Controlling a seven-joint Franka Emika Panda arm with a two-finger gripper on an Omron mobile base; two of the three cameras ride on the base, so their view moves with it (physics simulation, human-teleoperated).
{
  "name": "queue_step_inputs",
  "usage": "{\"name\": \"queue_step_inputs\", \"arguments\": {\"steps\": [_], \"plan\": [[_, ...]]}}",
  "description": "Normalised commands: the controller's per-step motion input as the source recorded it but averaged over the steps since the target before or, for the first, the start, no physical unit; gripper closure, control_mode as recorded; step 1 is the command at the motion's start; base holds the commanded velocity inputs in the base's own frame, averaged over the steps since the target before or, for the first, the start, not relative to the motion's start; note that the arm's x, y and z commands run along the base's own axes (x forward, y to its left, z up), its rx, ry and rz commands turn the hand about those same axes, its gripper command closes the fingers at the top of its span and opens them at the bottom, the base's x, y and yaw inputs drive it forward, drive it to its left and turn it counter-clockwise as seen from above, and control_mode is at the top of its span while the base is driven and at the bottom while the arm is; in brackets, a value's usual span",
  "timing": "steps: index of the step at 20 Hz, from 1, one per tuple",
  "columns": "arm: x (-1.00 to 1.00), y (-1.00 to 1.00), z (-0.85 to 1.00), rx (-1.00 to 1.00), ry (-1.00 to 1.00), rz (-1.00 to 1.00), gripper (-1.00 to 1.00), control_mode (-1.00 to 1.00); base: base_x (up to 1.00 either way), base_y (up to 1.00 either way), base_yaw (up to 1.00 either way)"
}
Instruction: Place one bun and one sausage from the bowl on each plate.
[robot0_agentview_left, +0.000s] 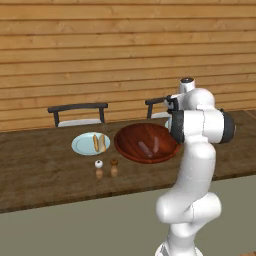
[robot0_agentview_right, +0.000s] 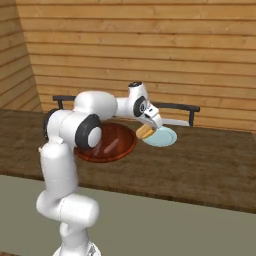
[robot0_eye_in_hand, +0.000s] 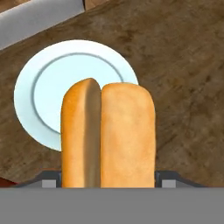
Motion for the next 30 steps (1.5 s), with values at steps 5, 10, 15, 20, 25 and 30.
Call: {"name": "queue_step_inputs", "arguments": {"steps": [5,10,15,20,25,30], "plan": [[0.88,-0.7,-0.41,0.06,0.0,0.0,1.0,-1.0,0.0,0.0,0.0],[0.4,-0.02,0.0,0.03,0.0,0.0,-1.0,-1.0,0.0,0.0,0.0],[-0.93,0.06,-0.23,0.0,-0.02,0.0,-1.0,-1.0,0.0,0.0,0.0],[-0.03,0.19,-0.04,0.04,-0.19,-0.02,-1.0,-1.0,0.0,0.0,0.0],[-0.78,0.12,0.78,0.04,-0.18,-0.01,-1.0,-1.0,0.0,0.0,0.0],[-1.0,0.9,0.59,-0.1,0.1,0.17,-1.0,-1.0,0.0,0.0,0.0]]}}
